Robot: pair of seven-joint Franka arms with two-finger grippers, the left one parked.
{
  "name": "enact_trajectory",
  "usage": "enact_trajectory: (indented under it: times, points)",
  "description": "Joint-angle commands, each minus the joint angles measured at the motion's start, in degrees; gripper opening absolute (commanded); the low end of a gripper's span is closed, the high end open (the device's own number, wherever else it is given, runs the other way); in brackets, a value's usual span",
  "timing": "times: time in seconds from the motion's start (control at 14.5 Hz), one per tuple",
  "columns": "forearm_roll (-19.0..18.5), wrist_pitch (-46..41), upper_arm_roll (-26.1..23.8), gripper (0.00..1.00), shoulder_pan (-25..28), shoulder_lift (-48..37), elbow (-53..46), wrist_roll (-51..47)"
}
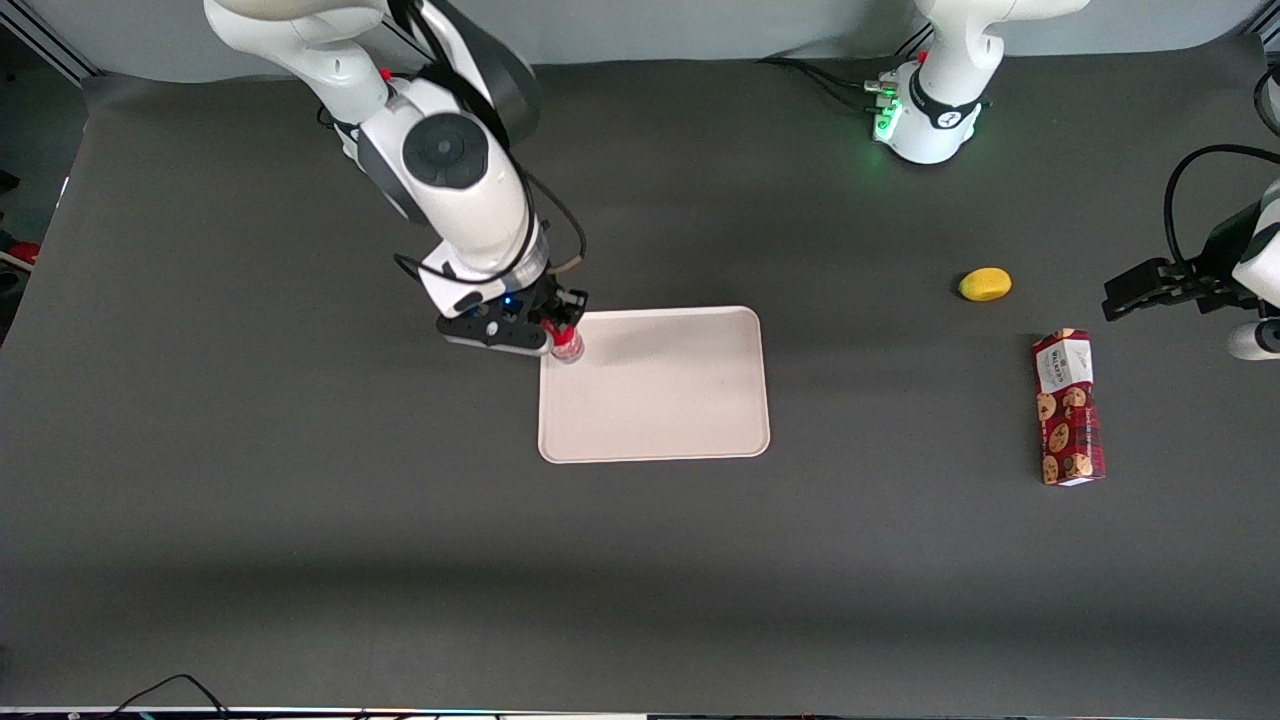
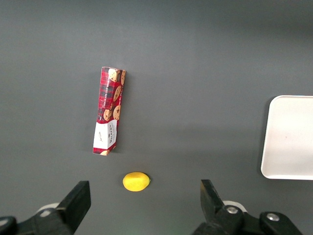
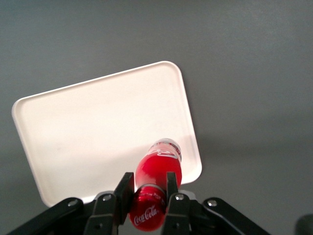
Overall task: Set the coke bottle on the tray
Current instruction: 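Carry the bottle over the white tray and lower it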
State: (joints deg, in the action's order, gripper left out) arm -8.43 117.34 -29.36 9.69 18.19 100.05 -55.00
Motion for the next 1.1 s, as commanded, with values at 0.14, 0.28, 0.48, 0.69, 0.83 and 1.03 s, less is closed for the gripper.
enact_trajectory:
  times: [0.14, 0.28, 0.48, 0.69, 0.83, 1.03]
  points:
    - [-0.9, 10.9, 1.1, 0.00, -0.2, -0.8, 7.8, -0.2]
    - [-1.0, 12.7, 1.2, 0.00, -0.1, 0.2, 8.2, -0.5]
    - [-3.5, 16.1, 1.2, 0.00, -0.2, 0.8, 10.2, -0.7]
    - [-3.6, 16.6, 1.3, 0.17, -0.3, 1.0, 10.3, -0.9]
    - [-3.6, 16.5, 1.7, 0.64, -0.3, 0.8, 10.3, -0.9]
    - [-3.5, 15.0, 1.9, 1.00, -0.3, -1.0, 9.3, -0.6]
